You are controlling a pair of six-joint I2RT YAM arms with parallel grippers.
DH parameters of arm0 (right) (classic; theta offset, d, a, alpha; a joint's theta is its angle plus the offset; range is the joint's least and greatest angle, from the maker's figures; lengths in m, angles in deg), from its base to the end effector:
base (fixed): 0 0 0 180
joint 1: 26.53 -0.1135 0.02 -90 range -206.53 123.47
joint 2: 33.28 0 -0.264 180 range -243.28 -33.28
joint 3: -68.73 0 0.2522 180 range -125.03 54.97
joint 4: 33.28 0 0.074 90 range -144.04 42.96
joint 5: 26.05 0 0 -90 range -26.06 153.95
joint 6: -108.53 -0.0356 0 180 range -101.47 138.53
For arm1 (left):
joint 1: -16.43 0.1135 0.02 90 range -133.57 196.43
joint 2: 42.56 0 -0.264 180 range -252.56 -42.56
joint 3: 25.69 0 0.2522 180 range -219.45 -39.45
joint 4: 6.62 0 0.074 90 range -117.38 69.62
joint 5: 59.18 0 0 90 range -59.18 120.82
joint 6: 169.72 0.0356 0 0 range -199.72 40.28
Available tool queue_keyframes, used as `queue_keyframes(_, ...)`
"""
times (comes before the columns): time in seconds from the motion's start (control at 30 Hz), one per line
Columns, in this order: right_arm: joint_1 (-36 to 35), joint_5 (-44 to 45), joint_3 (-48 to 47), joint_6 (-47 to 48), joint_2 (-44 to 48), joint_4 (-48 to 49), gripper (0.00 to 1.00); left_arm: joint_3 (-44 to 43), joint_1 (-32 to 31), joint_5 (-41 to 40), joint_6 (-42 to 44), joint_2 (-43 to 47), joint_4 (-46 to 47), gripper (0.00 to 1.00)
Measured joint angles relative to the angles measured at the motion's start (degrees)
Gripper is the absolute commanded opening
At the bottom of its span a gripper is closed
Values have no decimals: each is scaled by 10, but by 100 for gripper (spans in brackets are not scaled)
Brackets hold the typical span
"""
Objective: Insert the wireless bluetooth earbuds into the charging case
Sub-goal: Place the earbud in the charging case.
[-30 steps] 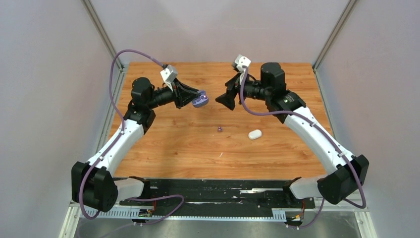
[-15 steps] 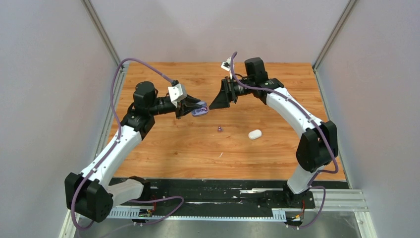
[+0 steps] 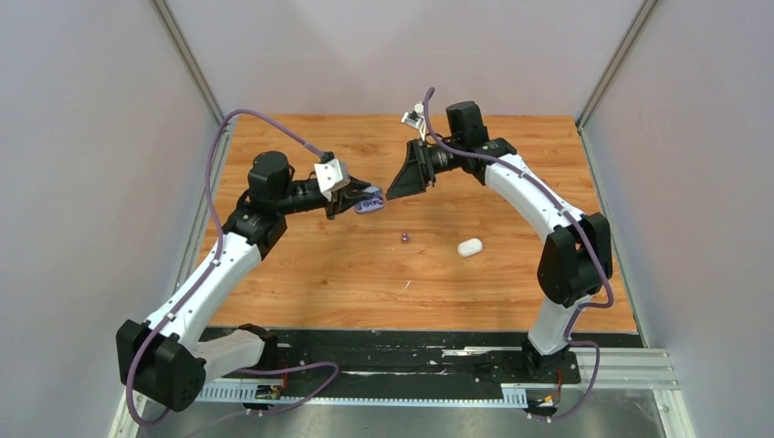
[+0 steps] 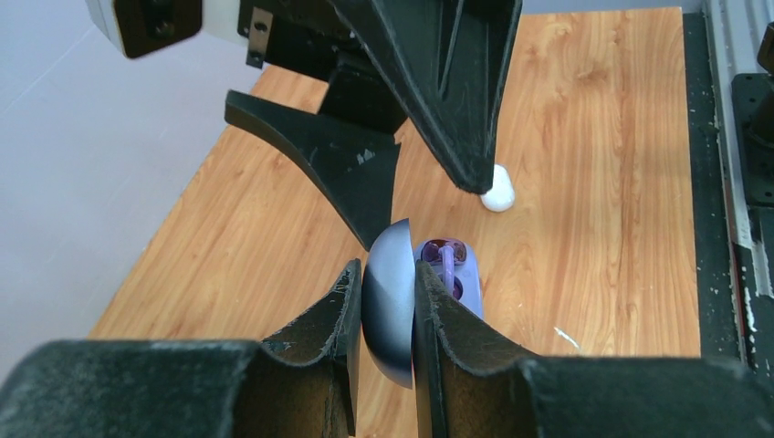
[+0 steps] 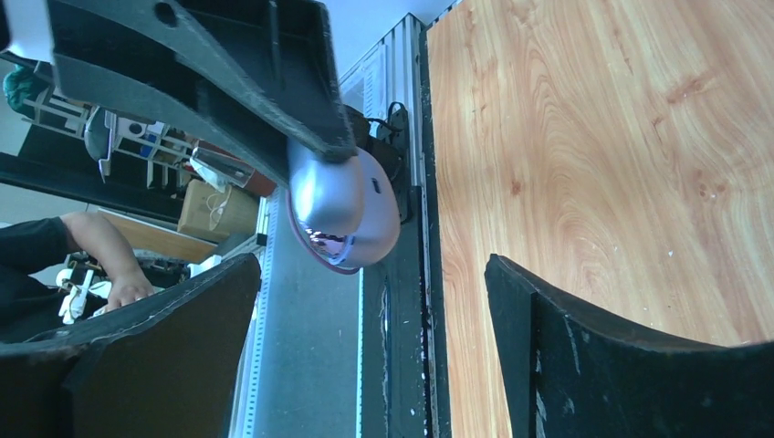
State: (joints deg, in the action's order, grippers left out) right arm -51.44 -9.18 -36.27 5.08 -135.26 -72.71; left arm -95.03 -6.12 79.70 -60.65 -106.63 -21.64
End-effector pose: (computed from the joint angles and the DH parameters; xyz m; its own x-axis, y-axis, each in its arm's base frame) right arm 0.3435 0.1971 0.3350 -0.7145 -0.2574 -0.6506 -0.6730 -0.0014 0.7396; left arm 0.2222 -0.1213 0.3576 0.1586 0.1668 -0.9732 0.9375 0.2837 0.2014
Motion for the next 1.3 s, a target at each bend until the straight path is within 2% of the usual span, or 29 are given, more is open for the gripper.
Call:
queue_keyframes(0.43,-9,25,0,-4,-16,-2,94,-10,-3,-21,-60,-14,51,0)
queue_keyframes(1.3,3,35,24,-64,-22,18,93,-8,-6,-46,-99,-15,57,0)
